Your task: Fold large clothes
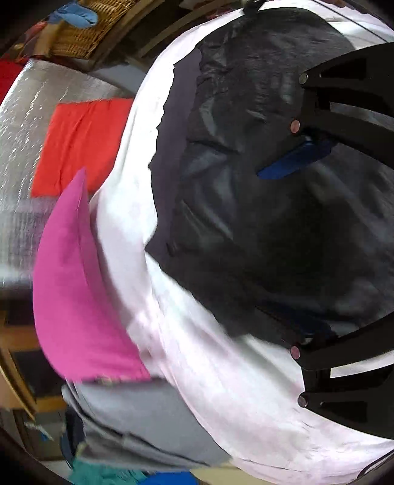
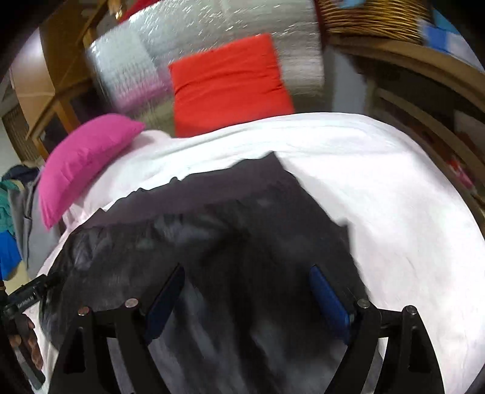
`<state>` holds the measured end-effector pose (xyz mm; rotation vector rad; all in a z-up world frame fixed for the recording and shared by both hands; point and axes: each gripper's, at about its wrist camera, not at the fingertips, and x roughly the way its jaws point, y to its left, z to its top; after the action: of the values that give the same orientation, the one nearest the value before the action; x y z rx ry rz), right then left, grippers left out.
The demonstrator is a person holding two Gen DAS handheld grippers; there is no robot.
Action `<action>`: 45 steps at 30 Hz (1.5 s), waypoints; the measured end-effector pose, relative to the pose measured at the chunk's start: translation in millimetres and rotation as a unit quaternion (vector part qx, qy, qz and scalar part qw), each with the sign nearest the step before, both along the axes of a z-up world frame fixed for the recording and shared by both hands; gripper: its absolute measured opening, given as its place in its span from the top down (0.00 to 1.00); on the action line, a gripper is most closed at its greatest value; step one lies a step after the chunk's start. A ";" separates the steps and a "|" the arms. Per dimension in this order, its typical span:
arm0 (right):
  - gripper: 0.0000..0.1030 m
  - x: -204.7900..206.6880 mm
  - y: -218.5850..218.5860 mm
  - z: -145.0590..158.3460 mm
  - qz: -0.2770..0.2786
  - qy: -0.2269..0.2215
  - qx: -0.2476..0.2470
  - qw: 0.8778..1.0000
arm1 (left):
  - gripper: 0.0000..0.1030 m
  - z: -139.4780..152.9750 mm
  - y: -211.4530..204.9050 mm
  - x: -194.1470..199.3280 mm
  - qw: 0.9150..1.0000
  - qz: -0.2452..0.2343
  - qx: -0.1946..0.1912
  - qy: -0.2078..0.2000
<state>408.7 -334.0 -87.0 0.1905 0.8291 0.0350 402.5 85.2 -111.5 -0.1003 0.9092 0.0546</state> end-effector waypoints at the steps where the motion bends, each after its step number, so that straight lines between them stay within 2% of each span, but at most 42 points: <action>1: 0.16 -12.4 -7.0 -5.3 -0.001 0.006 0.000 1.000 | 0.19 -4.0 6.0 -6.4 1.000 0.007 0.002 0.003; 4: 0.15 -10.8 -23.0 -32.7 -0.010 0.056 -0.008 0.998 | 0.19 -30.6 12.3 -6.3 0.998 0.007 0.003 0.055; 6: 0.15 -10.5 -38.0 -34.8 -0.027 0.060 0.024 0.998 | 0.19 -28.0 11.5 -9.5 0.999 0.005 0.009 0.050; 9: 0.15 -15.0 -55.8 -10.1 -0.024 0.027 0.091 0.995 | 0.19 -0.4 18.5 -18.2 1.000 -0.016 -0.021 0.013; 11: 0.15 -14.5 -67.6 1.6 -0.025 0.014 0.087 0.996 | 0.19 19.0 34.2 -23.0 0.999 -0.023 -0.033 -0.031; 13: 0.15 -5.8 -86.7 1.9 -0.024 0.022 0.098 0.995 | 0.18 25.0 56.1 -21.0 0.997 -0.023 -0.058 -0.044; 14: 0.15 -1.2 -95.6 -1.8 -0.023 0.030 0.110 0.993 | 0.18 23.1 67.2 -17.8 0.996 -0.023 -0.079 -0.039; 15: 0.15 4.0 -105.3 -7.0 -0.022 0.040 0.124 0.991 | 0.18 15.5 80.9 -10.0 0.993 -0.026 -0.115 -0.018; 17: 0.15 13.5 -119.7 -24.1 -0.018 0.056 0.164 0.985 | 0.18 -3.3 96.5 1.6 0.983 -0.041 -0.176 0.016; 21: 0.15 33.5 -129.0 -56.9 0.010 0.098 0.239 0.966 | 0.18 -34.7 104.3 17.5 0.974 -0.043 -0.215 0.059; 24: 0.20 45.1 -110.6 -66.9 0.041 0.109 0.246 0.962 | 0.18 -50.5 102.8 24.9 0.961 -0.048 -0.257 0.091; 25: 0.26 48.5 -104.5 -68.6 0.052 0.113 0.241 0.962 | 0.19 -55.2 102.3 25.6 0.958 -0.049 -0.265 0.100; 27: 0.33 51.4 -97.0 -70.5 0.061 0.122 0.225 0.965 | 0.24 -57.8 100.0 24.8 0.961 -0.047 -0.254 0.098; 28: 0.36 54.5 -93.7 -71.1 0.063 0.125 0.221 0.965 | 0.33 -57.7 96.1 25.0 0.965 -0.046 -0.240 0.098; 29: 0.41 58.1 -89.9 -71.0 0.067 0.129 0.218 0.965 | 0.37 -57.3 91.9 25.0 0.967 -0.048 -0.230 0.098; 31: 0.49 61.5 -83.4 -70.3 0.074 0.135 0.202 0.967 | 0.59 -56.0 84.8 27.4 0.968 -0.058 -0.222 0.100; 32: 0.60 63.1 -78.7 -69.4 0.077 0.139 0.191 0.969 | 0.62 -53.5 82.1 26.7 0.969 -0.059 -0.216 0.101; 34: 0.76 62.6 -71.3 -62.3 0.082 0.140 0.173 0.971 | 0.73 -45.3 73.8 27.3 0.975 -0.059 -0.190 0.101; 38: 0.86 56.1 -58.6 -24.8 0.084 0.123 0.137 0.979 | 0.80 -13.1 62.3 21.3 0.985 -0.059 -0.142 0.084; 41: 0.87 44.4 -52.9 14.1 0.098 0.093 0.131 0.982 | 0.82 26.6 57.7 11.4 0.988 -0.068 -0.131 0.047; 45: 0.88 20.3 -35.2 67.2 0.129 0.049 0.111 0.984 | 0.84 78.1 48.2 -19.9 0.992 -0.080 -0.093 -0.006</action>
<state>428.9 -369.2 -19.8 0.2959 0.9448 0.3643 382.6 133.4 -33.4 -0.2002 0.9063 -0.1801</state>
